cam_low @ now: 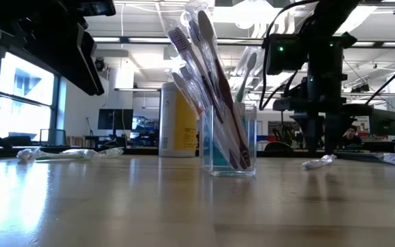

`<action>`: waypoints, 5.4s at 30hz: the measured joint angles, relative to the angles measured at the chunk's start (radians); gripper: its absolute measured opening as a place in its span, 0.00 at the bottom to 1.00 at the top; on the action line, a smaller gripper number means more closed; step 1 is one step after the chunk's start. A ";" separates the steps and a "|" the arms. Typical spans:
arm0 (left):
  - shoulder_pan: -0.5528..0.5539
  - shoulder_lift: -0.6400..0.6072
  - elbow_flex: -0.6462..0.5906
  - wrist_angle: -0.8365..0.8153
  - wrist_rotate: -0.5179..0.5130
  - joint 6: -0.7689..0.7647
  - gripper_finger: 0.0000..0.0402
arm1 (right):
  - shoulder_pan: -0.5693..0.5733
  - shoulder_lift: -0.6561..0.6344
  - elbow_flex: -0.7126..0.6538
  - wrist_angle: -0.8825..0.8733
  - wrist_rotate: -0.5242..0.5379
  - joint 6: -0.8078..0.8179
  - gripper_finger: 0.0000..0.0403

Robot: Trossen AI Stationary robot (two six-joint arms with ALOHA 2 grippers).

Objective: Pick & Place toothbrushing station
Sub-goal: Put the blue toothbrush into the transparent organizer

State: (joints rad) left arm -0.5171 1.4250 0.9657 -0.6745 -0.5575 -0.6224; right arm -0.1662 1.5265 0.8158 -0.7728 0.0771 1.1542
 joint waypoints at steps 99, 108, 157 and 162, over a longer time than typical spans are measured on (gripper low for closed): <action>0.000 -0.001 -0.001 -0.077 -0.005 -0.011 0.52 | 0.482 -0.313 -0.002 -0.023 0.634 -0.131 0.01; 0.000 0.000 -0.001 -0.075 -0.002 -0.044 0.52 | 0.562 -0.263 -0.001 0.467 0.813 -0.619 0.01; 0.000 0.000 -0.001 -0.054 -0.001 -0.081 0.52 | 0.209 0.149 -0.336 1.987 0.149 -1.062 0.01; 0.000 0.000 -0.001 -0.056 -0.001 -0.079 0.52 | 0.201 0.235 -0.336 2.062 0.147 -1.037 0.01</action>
State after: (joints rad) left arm -0.5175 1.4250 0.9649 -0.7303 -0.5583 -0.7015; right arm 0.0344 1.7612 0.4793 1.2888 0.2245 0.1176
